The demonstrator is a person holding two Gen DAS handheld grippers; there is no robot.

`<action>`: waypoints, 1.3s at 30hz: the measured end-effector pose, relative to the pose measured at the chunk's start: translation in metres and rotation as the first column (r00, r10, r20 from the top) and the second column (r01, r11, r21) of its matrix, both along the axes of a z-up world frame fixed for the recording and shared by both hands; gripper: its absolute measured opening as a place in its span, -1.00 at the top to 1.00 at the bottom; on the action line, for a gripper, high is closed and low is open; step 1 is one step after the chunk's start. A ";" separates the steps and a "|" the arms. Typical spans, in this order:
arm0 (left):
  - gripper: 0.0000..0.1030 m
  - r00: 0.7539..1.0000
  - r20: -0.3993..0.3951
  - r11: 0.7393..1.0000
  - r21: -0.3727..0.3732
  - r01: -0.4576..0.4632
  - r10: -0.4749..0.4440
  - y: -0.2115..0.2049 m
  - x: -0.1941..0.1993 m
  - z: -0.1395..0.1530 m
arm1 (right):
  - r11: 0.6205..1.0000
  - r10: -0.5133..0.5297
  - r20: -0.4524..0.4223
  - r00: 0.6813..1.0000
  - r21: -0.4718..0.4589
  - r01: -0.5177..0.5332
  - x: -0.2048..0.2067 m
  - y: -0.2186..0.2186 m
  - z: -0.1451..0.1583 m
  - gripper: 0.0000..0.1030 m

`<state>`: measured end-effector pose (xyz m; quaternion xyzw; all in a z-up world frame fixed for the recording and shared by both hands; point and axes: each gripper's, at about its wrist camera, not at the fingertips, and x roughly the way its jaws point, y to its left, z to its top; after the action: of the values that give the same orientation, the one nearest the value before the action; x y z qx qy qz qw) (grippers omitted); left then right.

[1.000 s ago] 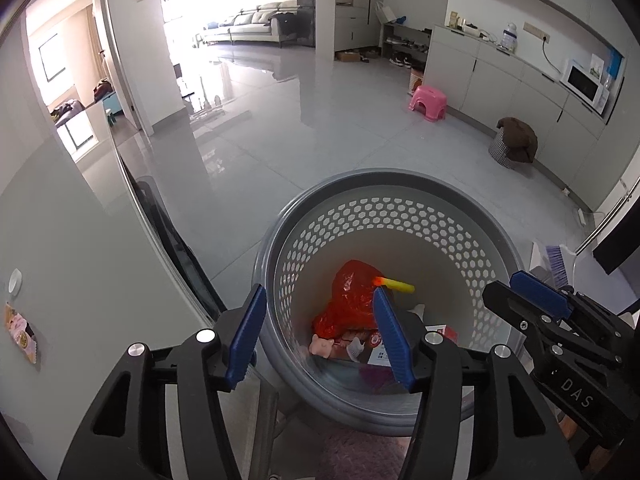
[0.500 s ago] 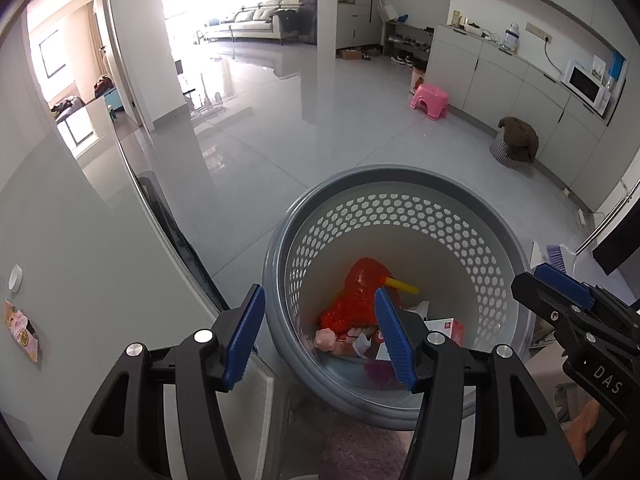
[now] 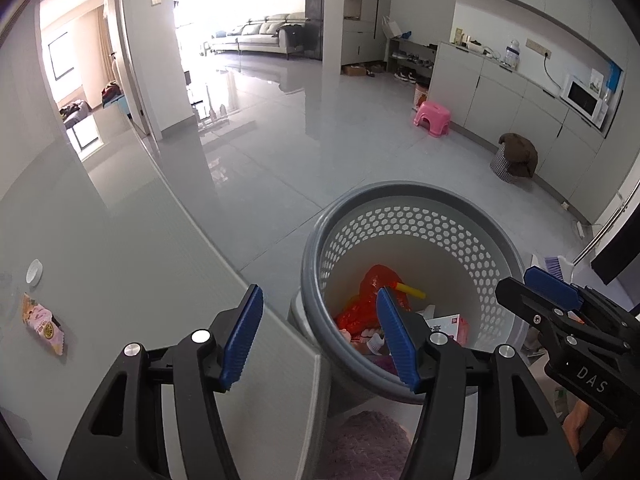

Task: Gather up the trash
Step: 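Move both tools back over the table toward the snack packet and bottle cap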

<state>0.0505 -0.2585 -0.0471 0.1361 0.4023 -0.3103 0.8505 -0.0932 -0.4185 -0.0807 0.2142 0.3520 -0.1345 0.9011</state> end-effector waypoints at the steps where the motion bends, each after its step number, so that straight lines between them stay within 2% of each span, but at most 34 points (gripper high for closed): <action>1: -0.14 1.000 0.006 1.000 -0.004 -0.014 0.014 0.007 0.002 0.002 | 1.000 0.009 0.003 1.000 -0.001 -0.009 0.003 0.004 0.001 -0.02; 6: -0.15 0.996 0.016 0.996 -0.024 -0.089 0.089 0.040 0.012 0.011 | 0.998 0.060 0.017 0.998 -0.015 -0.059 0.018 0.025 0.008 -0.02; 10: -0.21 0.988 0.032 0.988 -0.030 -0.150 0.151 0.067 0.016 0.015 | 0.994 0.104 0.044 0.994 -0.026 -0.103 0.029 0.042 0.015 -0.12; 20: -0.26 0.953 0.041 0.954 -0.030 -0.299 0.300 0.139 0.026 0.014 | 0.964 0.262 0.058 0.963 -0.051 -0.260 0.066 0.098 0.021 -0.20; 27: -0.33 0.916 0.052 0.918 -0.028 -0.397 0.398 0.192 0.033 0.013 | 0.918 0.394 0.057 0.917 -0.070 -0.390 0.098 0.149 0.025 -0.24; 39: -0.33 0.826 0.017 0.826 0.005 -0.564 0.564 0.294 0.044 -0.006 | 0.805 0.592 0.018 0.806 -0.076 -0.589 0.154 0.245 0.025 -0.29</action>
<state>0.0942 0.0357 -0.0527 0.0178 0.4199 -0.0426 0.9064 0.0603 -0.1735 -0.0558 0.0667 0.3778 0.1449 0.9120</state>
